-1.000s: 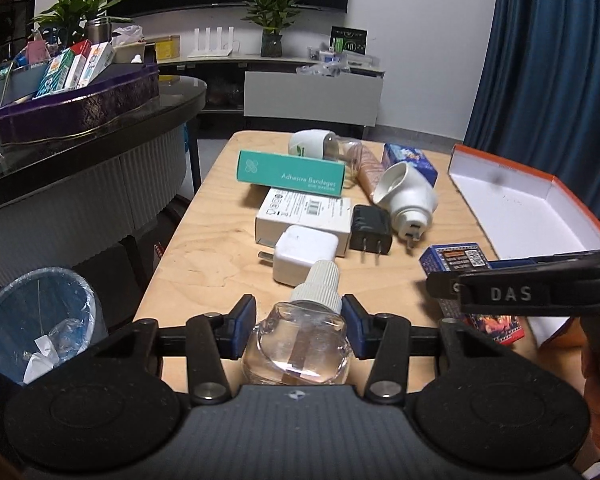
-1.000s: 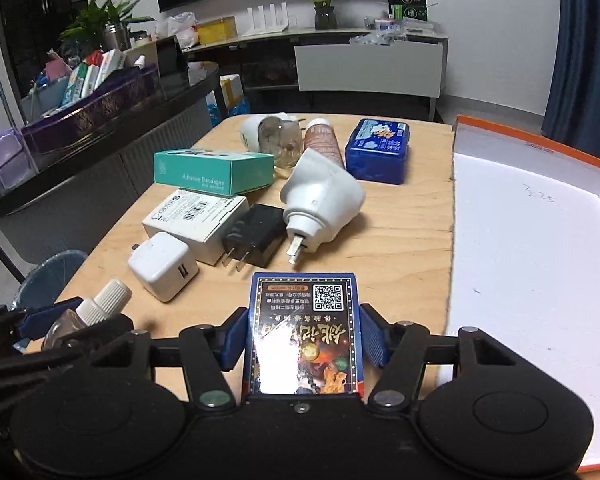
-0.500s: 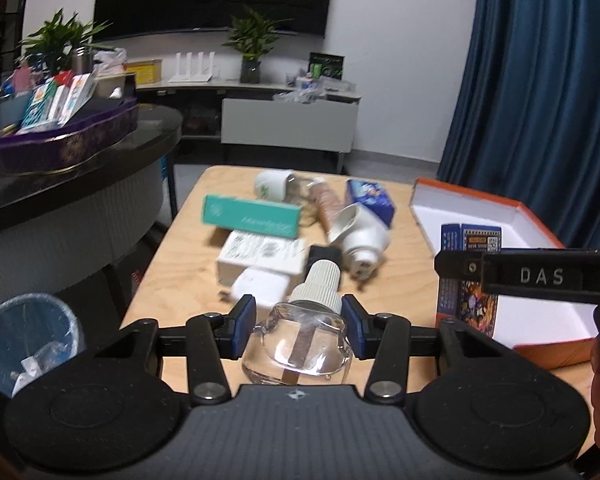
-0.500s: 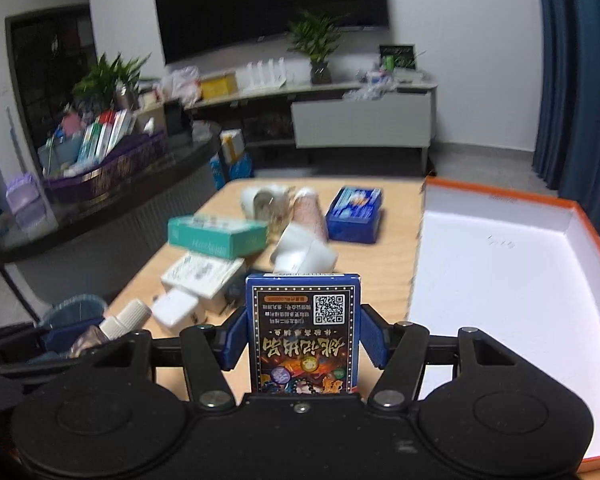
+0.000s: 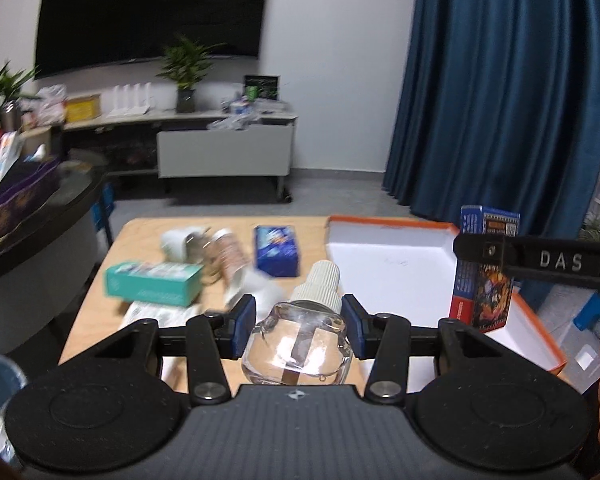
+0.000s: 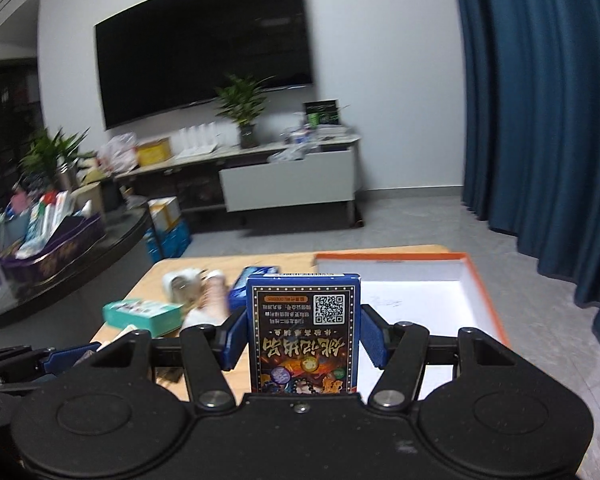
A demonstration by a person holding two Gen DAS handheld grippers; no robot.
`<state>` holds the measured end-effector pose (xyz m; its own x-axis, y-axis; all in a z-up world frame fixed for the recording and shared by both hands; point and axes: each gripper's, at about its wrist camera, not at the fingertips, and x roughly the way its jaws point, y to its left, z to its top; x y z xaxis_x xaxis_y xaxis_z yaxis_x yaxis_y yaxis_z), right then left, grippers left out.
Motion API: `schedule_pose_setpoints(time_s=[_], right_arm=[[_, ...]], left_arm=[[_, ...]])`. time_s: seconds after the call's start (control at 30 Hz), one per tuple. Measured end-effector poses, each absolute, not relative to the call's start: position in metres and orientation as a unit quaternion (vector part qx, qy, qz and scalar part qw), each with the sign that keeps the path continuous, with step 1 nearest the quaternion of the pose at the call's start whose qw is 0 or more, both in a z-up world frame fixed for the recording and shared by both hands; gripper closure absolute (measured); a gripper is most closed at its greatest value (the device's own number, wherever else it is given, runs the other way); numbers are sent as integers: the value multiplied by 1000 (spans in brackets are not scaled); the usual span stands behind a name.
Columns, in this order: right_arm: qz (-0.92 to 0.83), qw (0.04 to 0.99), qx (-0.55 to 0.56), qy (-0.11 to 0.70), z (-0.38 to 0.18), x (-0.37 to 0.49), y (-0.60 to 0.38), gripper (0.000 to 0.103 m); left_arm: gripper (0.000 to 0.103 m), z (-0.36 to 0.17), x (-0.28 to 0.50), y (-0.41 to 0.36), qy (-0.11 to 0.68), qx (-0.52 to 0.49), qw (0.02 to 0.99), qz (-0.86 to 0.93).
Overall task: Organize rigid objects
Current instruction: 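Carry the freshener bottle and card box over the white tray with both tools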
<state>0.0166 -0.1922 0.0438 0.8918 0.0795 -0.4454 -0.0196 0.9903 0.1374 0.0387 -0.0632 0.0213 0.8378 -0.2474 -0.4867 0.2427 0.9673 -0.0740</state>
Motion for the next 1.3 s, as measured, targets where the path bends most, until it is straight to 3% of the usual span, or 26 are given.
schedule_pose_setpoints(time_s=[0.53,1.3], right_arm=[[-28,968,100,226,41,13,-270,32],[-42,956,101,273,33,68,-283,32]], left_arm=[[56,26,71,-133,257,10,952,-164],[56,25,125,-160,295,9,939,-175]])
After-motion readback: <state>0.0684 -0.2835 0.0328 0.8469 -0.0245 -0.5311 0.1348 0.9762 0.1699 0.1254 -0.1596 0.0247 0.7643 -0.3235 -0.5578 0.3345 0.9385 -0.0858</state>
